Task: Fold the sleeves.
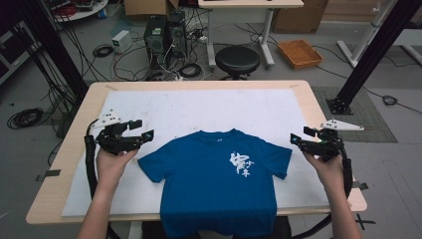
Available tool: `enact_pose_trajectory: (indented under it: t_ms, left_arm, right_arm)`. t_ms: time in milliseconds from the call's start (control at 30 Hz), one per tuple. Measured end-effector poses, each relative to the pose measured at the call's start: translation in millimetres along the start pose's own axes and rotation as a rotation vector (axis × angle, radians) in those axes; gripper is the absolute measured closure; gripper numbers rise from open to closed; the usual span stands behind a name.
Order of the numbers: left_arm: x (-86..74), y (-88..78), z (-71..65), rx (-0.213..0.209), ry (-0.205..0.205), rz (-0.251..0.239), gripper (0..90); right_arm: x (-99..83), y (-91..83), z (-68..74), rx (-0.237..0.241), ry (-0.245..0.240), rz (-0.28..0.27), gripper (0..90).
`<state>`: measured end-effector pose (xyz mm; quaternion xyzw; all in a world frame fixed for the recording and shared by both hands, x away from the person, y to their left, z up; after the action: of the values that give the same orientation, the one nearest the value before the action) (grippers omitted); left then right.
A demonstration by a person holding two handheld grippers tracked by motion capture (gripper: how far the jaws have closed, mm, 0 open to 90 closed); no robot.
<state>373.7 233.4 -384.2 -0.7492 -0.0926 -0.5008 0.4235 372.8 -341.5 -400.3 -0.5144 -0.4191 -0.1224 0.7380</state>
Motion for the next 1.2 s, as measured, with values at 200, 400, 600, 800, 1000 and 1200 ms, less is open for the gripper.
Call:
enact_pose_trajectory:
  t_ms: [200, 400, 600, 800, 1000, 1200]
  left_arm:
    - [-2.8, -0.3, 1.6, 0.022, 0.011, 0.010, 30.3]
    - [-9.3, -3.6, 6.5, 0.032, -0.001, 0.029, 30.3]
    - [-16.7, -5.8, 9.8, 0.030, -0.006, 0.045, 30.3]
    - [-23.9, -7.6, 11.9, 0.025, -0.013, 0.063, 30.8]
    - [-35.5, -10.4, 13.9, 0.015, -0.044, 0.082, 31.7]
    - [-60.6, -9.2, 17.5, -0.005, -0.108, 0.137, 36.4]
  right_arm:
    - [-0.1, -0.6, 0.0, -0.004, 0.001, 0.000, 31.6]
    - [0.8, 0.4, -0.7, -0.007, 0.006, 0.001, 31.6]
    - [1.5, 2.5, -0.6, -0.013, 0.000, 0.002, 31.6]
    - [1.5, 3.5, -1.5, -0.017, 0.006, 0.007, 31.7]
    - [0.2, 2.8, -3.8, -0.019, 0.015, 0.005, 31.7]
    - [-1.0, 2.0, -4.4, -0.024, 0.020, 0.001, 32.1]
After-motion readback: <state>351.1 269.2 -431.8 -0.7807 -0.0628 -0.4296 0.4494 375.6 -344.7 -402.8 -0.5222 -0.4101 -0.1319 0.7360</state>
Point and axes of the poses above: each handheld gripper's, and its own axes: y roughly forward along the jaws, x roughly out of its top, z roughly to its left, the point moved 3 cm from there along y, roughly forward along the jaws, and after that the axes turned 12 degrees about z, right-handed, at the moved point
